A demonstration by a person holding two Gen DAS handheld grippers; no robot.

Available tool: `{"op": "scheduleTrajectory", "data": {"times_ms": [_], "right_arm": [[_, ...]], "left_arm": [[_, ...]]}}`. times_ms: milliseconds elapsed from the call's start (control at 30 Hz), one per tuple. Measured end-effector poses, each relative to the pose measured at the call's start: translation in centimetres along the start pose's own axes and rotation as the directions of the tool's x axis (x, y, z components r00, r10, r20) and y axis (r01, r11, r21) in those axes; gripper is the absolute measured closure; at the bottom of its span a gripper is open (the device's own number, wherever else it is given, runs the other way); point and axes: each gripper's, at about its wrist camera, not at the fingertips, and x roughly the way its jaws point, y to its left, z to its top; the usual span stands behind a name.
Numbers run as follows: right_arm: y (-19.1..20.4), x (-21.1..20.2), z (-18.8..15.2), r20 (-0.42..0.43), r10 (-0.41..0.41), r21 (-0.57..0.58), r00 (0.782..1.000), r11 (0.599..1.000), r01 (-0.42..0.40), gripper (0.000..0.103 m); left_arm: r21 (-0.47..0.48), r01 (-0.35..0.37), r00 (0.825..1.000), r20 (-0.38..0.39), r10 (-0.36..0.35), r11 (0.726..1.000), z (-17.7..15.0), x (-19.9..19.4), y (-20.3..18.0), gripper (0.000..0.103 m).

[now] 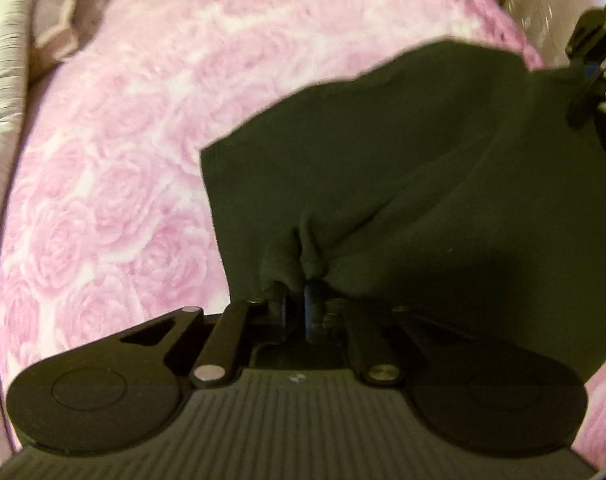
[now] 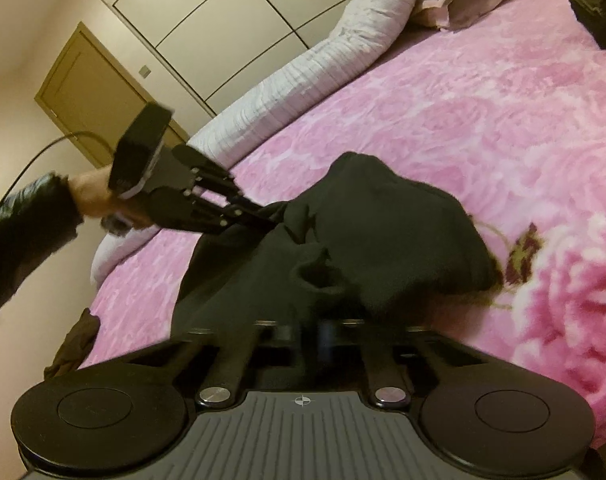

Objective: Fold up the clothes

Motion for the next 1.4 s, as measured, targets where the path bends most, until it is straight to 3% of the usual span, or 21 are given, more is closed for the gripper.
{"op": "scheduleTrajectory", "data": {"times_ms": [167,333,467,667,733,833,933,1067,1167,1233,1400], "right_arm": [[2.1,-2.0,1.2,0.052,0.021,-0.094,0.998,0.995,-0.017,0.1],[2.9,-4.2,3.2,0.166,-0.007,-0.155,0.986,0.987,0.033,0.1],[1.0,-3.5,3.5,0.191,-0.08,-0.136,0.978,0.985,0.107,0.1],[-3.7,-0.9,2.3,0.123,-0.172,-0.019,0.977,0.984,0.175,0.1],[-5.0,-0.4,1.9,0.086,-0.174,0.026,0.981,0.985,0.172,0.1],[-6.8,-0.8,1.6,0.078,-0.152,0.096,0.985,0.985,0.145,0.098],[-7.1,-1.5,1.8,0.104,-0.166,0.116,0.981,0.981,0.153,0.093],[-5.8,-2.7,2.1,0.127,-0.236,0.098,0.963,0.97,0.224,0.085],[-4.4,-3.9,2.0,0.144,-0.293,0.058,0.945,0.956,0.288,0.075],[-4.0,-4.7,1.8,0.161,-0.305,0.07,0.939,0.952,0.298,0.073],[-3.4,-5.4,1.3,0.156,-0.294,0.108,0.943,0.954,0.279,0.07]], "left_arm": [[-0.082,-0.067,0.989,0.124,0.077,0.994,-0.5,-4.7,0.9,0.098],[-0.122,-0.089,0.969,0.22,0.114,0.988,2.0,-6.8,3.1,0.098],[-0.101,-0.078,0.973,0.21,0.098,0.992,4.4,-2.8,3.8,0.098],[-0.09,-0.039,0.988,0.144,0.052,0.995,5.2,5.0,3.8,0.096],[-0.098,-0.035,0.992,0.117,0.047,0.995,4.8,6.6,3.9,0.091],[-0.15,-0.027,0.989,0.137,0.048,0.988,4.4,7.0,4.6,0.085],[-0.223,-0.064,0.984,0.151,0.099,0.973,3.9,6.2,5.5,0.08],[-0.339,-0.149,0.965,0.154,0.211,0.929,3.0,3.5,7.1,0.079],[-0.375,-0.162,0.959,0.159,0.235,0.913,1.6,0.2,6.9,0.074],[-0.363,-0.171,0.955,0.166,0.244,0.916,0.5,-1.9,5.4,0.067],[-0.379,-0.137,0.952,0.205,0.227,0.915,-3.1,-5.5,0.4,0.064]]}}
